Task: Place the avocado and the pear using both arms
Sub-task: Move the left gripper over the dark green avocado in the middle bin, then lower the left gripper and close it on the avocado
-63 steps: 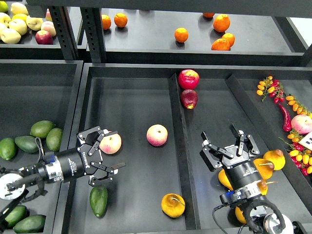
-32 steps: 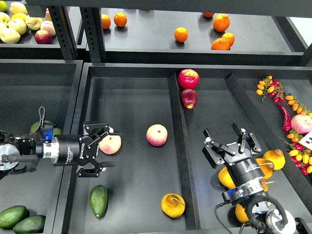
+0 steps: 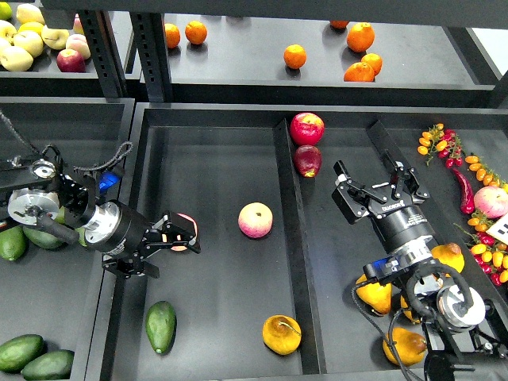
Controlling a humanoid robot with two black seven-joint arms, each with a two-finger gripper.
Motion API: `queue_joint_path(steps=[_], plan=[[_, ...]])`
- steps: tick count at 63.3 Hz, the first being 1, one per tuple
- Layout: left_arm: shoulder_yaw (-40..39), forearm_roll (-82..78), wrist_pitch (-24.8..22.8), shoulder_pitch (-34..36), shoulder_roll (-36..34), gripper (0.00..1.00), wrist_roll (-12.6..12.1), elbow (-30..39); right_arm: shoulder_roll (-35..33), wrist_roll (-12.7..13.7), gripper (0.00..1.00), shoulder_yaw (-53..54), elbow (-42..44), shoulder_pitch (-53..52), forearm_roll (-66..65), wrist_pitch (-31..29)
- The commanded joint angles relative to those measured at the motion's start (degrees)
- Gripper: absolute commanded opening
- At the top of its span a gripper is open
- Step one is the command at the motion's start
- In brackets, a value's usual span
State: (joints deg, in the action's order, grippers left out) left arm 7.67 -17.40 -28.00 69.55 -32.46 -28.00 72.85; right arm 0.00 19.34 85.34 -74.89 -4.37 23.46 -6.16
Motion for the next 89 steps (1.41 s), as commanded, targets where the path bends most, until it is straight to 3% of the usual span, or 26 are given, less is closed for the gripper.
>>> queue_joint_path(steps=[1, 11, 21, 38, 57, 89], plan=[[7.53, 0.26, 0.00, 5.07, 1.52, 0.99, 0.00, 0.10, 0.00, -0.01, 1.00, 0.09, 0.00, -0.11, 0.01, 0.01], [17.10, 0.44, 0.00, 8.06, 4.77, 0.99, 0.00, -0.60, 0.00, -0.01, 1.00, 0.09, 0.09, -0.02, 0.01, 0.01], [20.62, 0.70, 0.00, 8.06, 9.33, 0.99, 0.00, -1.91, 0.00, -0.01, 1.00, 0.17, 0.09, -0.02, 0.01, -0.08], [23.79, 6.85, 0.00, 7.71, 16.90, 0.99, 0.00, -7.45, 0.00, -0.01, 1.00, 0.26, 0.18, 0.07, -0.08, -0.25], [28.80, 6.85, 0.00, 6.31, 20.33, 0.99, 0.00, -9.83, 0.00, -0.01, 1.00, 0.62, 0.27, 0.24, -0.08, -0.43], [28.10, 6.77, 0.00, 0.86, 25.43, 0.99, 0.00, -20.11, 0.00, -0.01, 1.00, 0.62, 0.27, 0.42, -0.08, -0.60]])
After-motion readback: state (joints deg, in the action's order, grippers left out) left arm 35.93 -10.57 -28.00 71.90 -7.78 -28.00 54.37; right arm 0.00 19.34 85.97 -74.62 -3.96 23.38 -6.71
